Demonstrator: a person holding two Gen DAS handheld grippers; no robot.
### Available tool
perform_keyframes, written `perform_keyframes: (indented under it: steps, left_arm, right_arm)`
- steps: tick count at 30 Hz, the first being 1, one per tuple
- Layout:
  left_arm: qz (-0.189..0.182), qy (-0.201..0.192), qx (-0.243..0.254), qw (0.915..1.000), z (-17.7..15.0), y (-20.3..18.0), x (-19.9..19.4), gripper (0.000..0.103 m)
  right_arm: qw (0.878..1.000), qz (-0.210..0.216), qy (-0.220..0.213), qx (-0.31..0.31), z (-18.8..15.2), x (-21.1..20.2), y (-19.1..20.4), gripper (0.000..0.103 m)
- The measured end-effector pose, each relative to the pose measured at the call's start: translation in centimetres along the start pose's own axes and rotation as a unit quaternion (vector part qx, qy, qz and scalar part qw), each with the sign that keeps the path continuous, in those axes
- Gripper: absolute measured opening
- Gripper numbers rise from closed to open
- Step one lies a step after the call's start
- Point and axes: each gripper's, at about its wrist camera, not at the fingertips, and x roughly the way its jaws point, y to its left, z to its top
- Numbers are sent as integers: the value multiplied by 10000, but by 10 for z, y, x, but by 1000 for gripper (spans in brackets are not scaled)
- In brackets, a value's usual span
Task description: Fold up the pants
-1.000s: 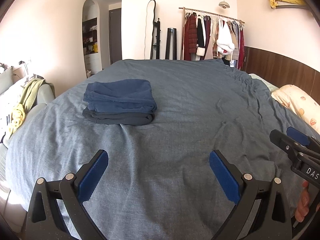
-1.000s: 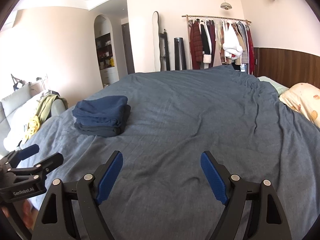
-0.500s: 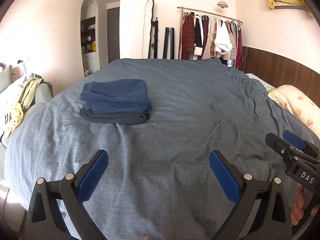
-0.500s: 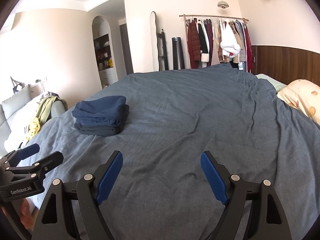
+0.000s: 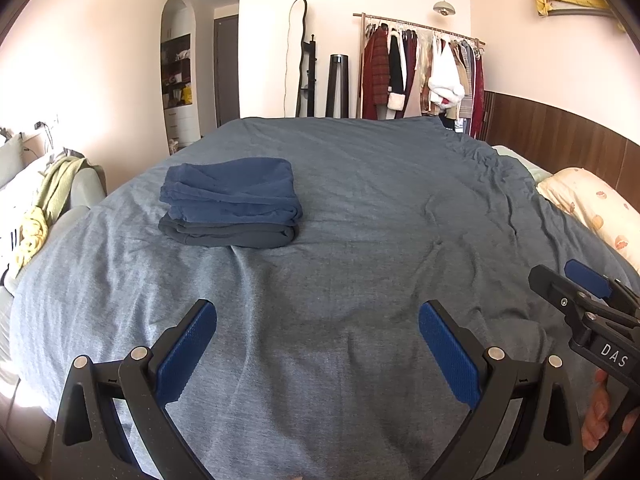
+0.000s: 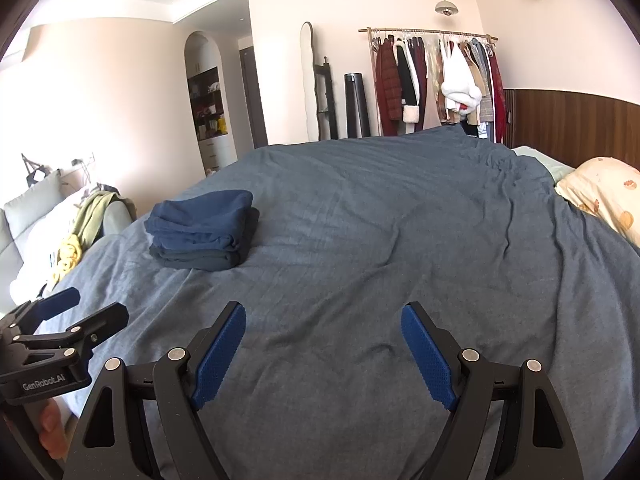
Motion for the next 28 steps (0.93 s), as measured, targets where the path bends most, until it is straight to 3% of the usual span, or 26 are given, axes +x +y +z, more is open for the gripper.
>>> perform_keyframes:
  steps: [28]
  left_arm:
    - [116,-39,100,9999,-3,0,3,103]
  right_arm:
    - [10000,17,44,-10,0,2,1,81]
